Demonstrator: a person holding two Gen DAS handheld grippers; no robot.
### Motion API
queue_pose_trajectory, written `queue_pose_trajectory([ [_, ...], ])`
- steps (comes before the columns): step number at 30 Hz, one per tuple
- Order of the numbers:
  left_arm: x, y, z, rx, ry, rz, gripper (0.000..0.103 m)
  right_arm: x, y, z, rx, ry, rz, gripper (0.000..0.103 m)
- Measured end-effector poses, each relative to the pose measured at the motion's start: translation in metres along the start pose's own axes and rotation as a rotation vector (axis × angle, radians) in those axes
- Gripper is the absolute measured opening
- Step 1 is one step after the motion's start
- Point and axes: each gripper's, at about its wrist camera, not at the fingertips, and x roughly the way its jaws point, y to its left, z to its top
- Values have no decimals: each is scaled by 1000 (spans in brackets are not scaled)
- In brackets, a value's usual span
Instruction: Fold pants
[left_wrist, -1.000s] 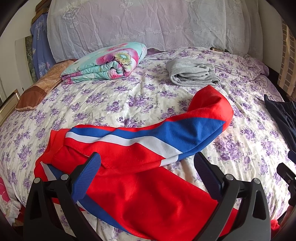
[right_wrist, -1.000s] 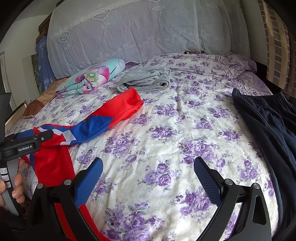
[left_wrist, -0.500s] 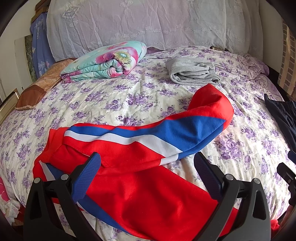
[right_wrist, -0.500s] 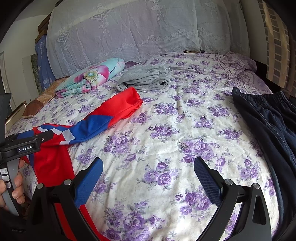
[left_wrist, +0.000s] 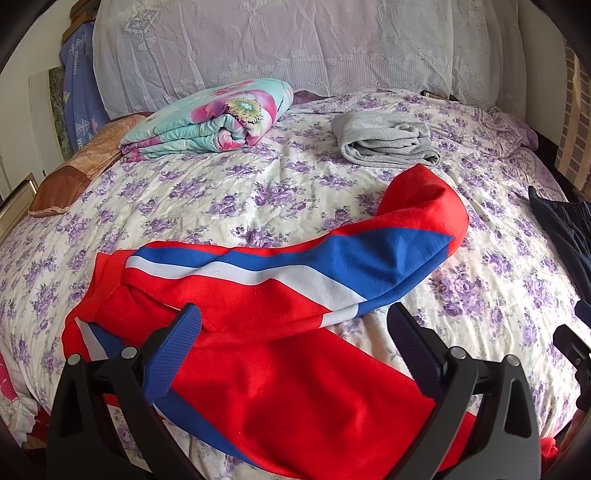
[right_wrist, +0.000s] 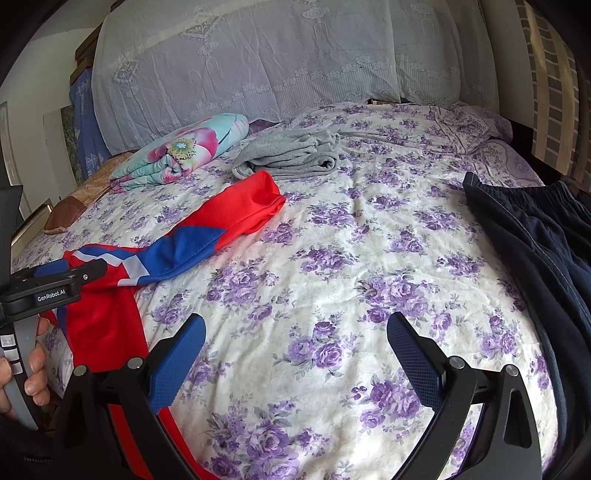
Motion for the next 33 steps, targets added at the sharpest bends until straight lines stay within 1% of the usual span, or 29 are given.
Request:
queue_pose_trajectory([
  [14,3,-1,-3,-5,8,-7,98,2,1,-1,0,4,0,99],
  [33,3,-2,1,-6,10,-10,98,1,2,0,-3,4,-5,99],
])
